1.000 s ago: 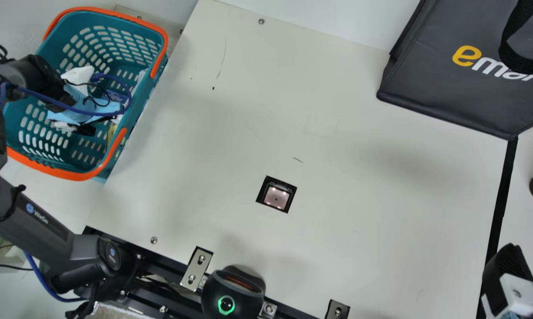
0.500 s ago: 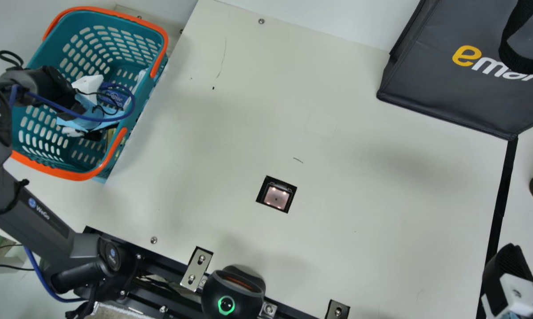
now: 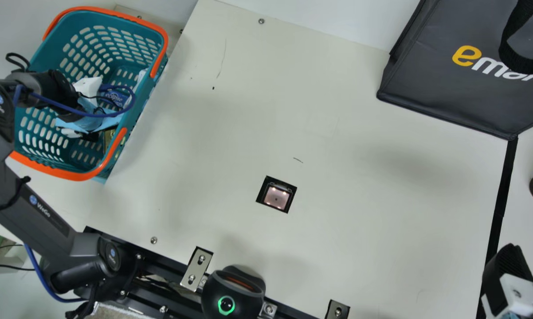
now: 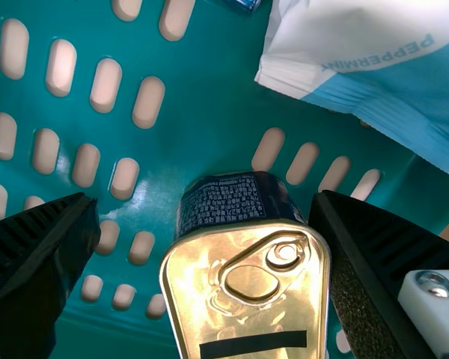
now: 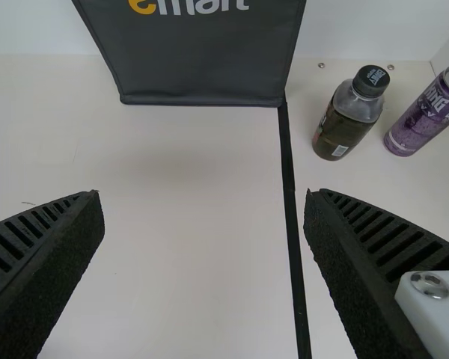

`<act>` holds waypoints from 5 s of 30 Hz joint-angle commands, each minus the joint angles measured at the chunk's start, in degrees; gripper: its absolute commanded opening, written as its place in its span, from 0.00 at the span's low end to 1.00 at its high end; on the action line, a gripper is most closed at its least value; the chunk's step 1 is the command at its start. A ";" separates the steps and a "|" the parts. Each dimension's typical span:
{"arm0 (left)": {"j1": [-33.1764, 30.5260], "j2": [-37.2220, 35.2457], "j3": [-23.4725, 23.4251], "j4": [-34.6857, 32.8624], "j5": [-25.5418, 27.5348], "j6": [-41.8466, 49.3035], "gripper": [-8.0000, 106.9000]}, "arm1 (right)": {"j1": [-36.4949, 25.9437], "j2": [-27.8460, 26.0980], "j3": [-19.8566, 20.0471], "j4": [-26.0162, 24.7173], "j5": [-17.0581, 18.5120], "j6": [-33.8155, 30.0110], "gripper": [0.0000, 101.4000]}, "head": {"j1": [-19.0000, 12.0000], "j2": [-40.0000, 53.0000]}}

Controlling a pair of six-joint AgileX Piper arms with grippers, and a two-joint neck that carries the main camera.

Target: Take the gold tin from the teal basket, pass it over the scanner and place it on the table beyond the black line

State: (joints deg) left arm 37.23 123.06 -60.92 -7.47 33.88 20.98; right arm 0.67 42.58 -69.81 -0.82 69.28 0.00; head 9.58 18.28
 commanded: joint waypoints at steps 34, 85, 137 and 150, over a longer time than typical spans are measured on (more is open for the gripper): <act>0.61 -10.78 -1.83 -8.55 4.52 3.86 0.00 | 0.00 0.00 0.00 0.00 -0.06 0.00 0.94 | -1.66 0.14; -18.71 -39.39 -16.78 -14.06 31.80 -2.02 0.00 | 0.00 0.00 0.00 0.00 -0.06 0.00 0.94 | -1.66 0.14; -75.80 -42.10 -3.20 0.27 29.05 -57.99 0.00 | 0.00 0.00 0.00 0.00 -0.06 0.00 0.94 | -1.66 0.14; -82.70 -39.68 1.50 0.37 24.28 -62.30 0.00 | 0.00 0.00 0.00 0.00 -0.06 0.00 0.94 | -1.66 0.14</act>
State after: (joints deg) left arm -45.21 83.23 -59.57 -7.09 58.51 -41.19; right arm 0.67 42.58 -69.81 -0.82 69.23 0.00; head 9.58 18.28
